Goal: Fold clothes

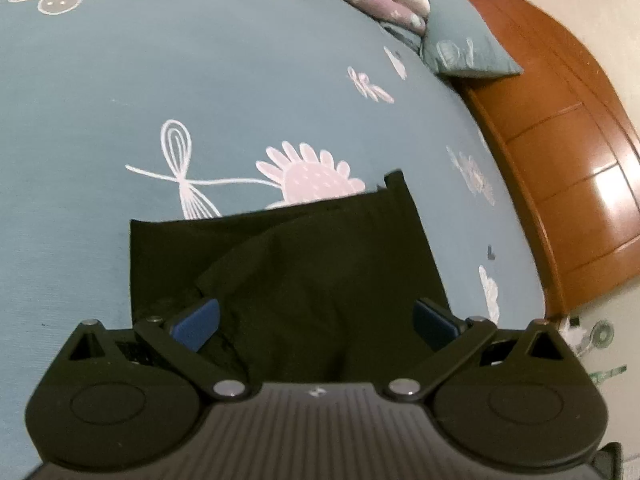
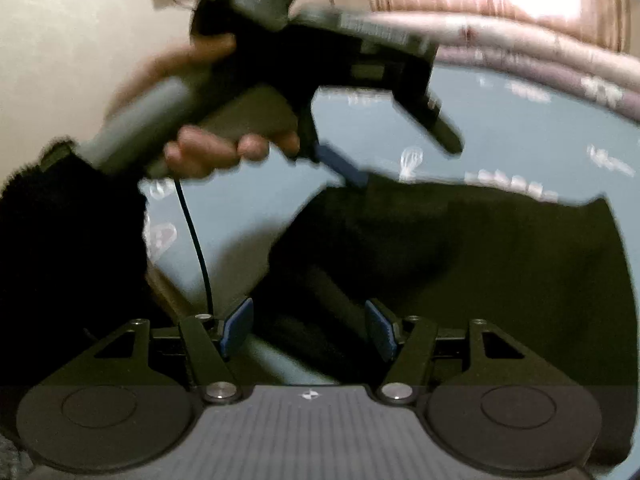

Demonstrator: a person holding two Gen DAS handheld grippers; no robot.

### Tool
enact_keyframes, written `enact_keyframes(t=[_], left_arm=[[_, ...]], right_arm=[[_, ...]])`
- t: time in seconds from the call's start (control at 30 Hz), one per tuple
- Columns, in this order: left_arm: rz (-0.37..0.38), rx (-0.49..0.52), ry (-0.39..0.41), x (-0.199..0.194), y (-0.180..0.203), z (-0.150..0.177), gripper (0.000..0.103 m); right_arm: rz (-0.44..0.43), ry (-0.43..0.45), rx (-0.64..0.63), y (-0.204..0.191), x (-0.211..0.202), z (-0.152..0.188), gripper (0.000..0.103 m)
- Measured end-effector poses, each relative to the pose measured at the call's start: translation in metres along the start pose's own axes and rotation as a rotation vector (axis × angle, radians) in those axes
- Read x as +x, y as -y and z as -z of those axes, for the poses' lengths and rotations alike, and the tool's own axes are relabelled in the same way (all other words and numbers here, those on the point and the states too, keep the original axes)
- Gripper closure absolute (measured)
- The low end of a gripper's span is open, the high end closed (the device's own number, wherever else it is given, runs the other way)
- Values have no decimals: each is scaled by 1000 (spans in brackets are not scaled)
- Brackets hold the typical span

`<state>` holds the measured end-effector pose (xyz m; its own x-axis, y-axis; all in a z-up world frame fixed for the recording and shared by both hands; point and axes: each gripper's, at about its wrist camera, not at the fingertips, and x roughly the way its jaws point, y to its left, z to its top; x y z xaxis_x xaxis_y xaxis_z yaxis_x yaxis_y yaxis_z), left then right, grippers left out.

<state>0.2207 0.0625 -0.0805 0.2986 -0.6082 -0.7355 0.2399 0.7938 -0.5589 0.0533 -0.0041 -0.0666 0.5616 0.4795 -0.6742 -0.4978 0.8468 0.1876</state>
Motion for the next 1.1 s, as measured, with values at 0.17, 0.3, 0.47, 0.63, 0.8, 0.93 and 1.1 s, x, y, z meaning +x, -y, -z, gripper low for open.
enact_keyframes(t=[0.17,0.3,0.47,0.63,0.8,0.93,1.1], left_arm=[[-2,-4,-8,5,-2,0,1],[-7,1,-8,5,-2,1,1],[-15,13,-14,7,-1,0,1],[3,-8,-21,9,-6,0,1],[14,-23,-18,11,-10,-1,1],[24,-26,16,6,-10,-2,1],[39,-28,64,-3,-11,-3,1]], right_arm=[[-1,-16,-15,-8,-2,6,35],[-29,23,-25,-11,-7,-9,35],[-43,12,-18,-13,5,-18,35],[-35,-44,17,-11,23,-7,23],[-60,-68,37,-8,27,-3,1],[-38,-65,-11,-16,26,1,0],[-39,-6,9,-12,7,-4,0]])
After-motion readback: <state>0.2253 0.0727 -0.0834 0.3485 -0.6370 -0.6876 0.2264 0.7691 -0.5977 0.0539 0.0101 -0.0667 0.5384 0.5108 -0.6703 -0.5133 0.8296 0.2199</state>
